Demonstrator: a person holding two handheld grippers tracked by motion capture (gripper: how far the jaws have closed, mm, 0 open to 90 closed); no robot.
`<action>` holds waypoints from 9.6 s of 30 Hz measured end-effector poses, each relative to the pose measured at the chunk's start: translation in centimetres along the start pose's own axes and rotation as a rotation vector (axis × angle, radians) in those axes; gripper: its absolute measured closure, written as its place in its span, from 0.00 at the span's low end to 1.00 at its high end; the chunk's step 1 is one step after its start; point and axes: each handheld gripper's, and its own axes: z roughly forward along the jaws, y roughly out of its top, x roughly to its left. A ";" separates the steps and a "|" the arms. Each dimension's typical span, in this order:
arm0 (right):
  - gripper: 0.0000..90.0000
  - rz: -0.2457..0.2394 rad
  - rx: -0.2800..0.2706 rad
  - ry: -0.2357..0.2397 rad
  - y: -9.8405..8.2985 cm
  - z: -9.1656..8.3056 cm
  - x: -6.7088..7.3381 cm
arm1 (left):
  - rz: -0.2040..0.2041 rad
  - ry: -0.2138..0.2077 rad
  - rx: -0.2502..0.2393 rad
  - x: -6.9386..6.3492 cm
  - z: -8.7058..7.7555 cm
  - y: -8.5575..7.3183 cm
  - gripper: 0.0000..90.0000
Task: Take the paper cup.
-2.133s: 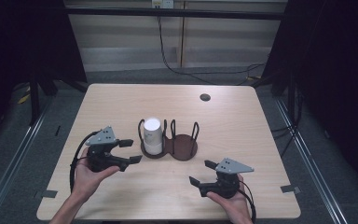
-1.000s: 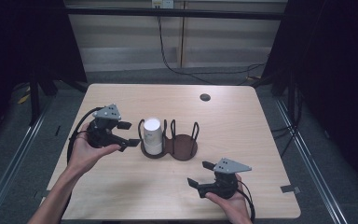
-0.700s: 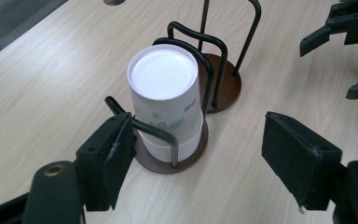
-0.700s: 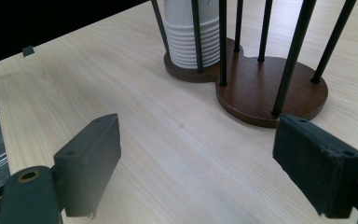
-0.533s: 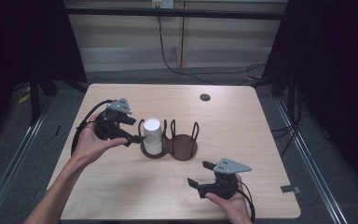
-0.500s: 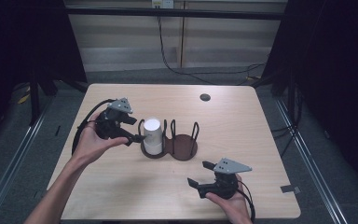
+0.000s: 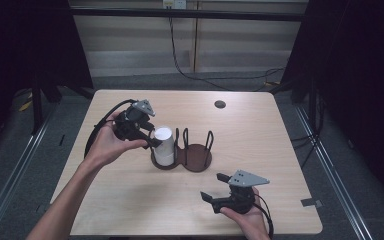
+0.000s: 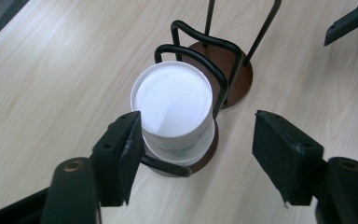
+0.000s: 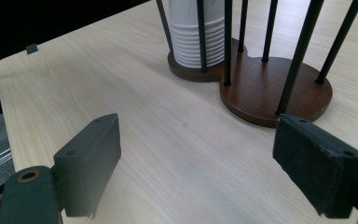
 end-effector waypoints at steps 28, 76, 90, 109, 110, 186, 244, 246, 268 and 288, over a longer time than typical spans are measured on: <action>0.16 0.001 0.004 0.008 -0.1 -0.1 -0.1 | -0.018 0.005 0.190 1.2 3.8 3.2 0.33; 0.17 0.011 0.016 0.014 -0.1 0.2 -0.1 | -0.047 -0.009 0.220 1.4 4.0 3.5 0.40; 0.16 0.011 0.017 0.019 -0.1 0.3 0.0 | -0.054 -0.007 0.178 1.3 2.3 3.6 0.40; 0.16 0.013 0.020 0.018 0.0 0.4 0.0 | -0.072 0.012 0.116 1.4 0.2 3.4 0.41; 0.16 0.013 0.020 0.017 0.0 0.4 0.0 | -0.085 0.009 0.094 1.5 -0.1 3.2 0.41; 0.15 0.014 -0.008 0.049 0.9 1.0 0.1 | -0.104 -0.038 -0.362 -3.8 -4.7 -8.8 0.41; 0.15 -0.167 -0.003 0.304 5.2 6.4 3.2 | -0.040 -0.253 -0.314 -7.7 1.2 -7.8 0.42; 0.15 -0.174 -0.008 0.300 5.2 6.5 3.2 | -0.043 -0.253 -0.319 -7.7 1.2 -7.8 0.41; 0.28 -0.254 0.011 0.321 5.0 7.0 4.0 | -0.068 -0.319 -0.326 -7.2 1.3 -8.0 0.41; 0.31 -0.198 0.047 0.330 5.1 6.7 3.3 | -0.085 -0.263 -0.312 -7.1 1.5 -8.2 0.21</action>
